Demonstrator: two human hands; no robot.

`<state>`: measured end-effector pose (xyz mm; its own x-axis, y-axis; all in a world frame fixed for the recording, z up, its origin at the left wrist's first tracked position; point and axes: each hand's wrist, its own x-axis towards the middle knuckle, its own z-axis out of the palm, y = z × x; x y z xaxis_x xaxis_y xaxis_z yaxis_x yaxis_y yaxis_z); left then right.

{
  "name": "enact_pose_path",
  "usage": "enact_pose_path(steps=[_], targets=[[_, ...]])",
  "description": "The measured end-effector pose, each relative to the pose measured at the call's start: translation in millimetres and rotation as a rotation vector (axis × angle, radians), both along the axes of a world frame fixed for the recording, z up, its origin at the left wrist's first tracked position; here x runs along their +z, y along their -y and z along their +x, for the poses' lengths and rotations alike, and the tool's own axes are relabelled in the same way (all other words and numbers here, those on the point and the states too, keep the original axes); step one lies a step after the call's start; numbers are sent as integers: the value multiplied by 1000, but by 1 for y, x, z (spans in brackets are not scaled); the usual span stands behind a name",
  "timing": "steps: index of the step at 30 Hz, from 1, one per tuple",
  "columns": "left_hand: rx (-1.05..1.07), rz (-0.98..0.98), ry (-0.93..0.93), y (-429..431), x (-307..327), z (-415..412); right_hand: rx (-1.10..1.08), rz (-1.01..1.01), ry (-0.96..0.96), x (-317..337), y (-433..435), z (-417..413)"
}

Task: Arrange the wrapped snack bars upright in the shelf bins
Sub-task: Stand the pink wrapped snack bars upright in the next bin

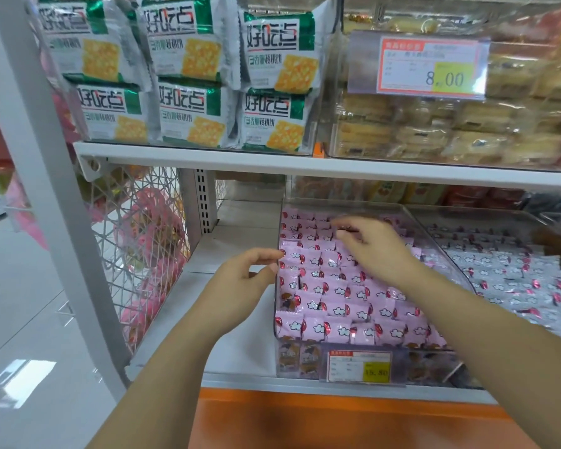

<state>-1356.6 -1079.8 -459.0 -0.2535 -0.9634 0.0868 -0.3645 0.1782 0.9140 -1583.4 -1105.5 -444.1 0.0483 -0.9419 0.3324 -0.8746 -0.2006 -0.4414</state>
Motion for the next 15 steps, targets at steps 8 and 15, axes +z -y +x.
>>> enact_pose_path(steps=[8,15], targets=[[23,-33,-6,7,-1,-4,-373,33,-286,-23,49,-58],[33,-29,-9,6,-1,-3,-136,-130,240,17,-6,-26]])
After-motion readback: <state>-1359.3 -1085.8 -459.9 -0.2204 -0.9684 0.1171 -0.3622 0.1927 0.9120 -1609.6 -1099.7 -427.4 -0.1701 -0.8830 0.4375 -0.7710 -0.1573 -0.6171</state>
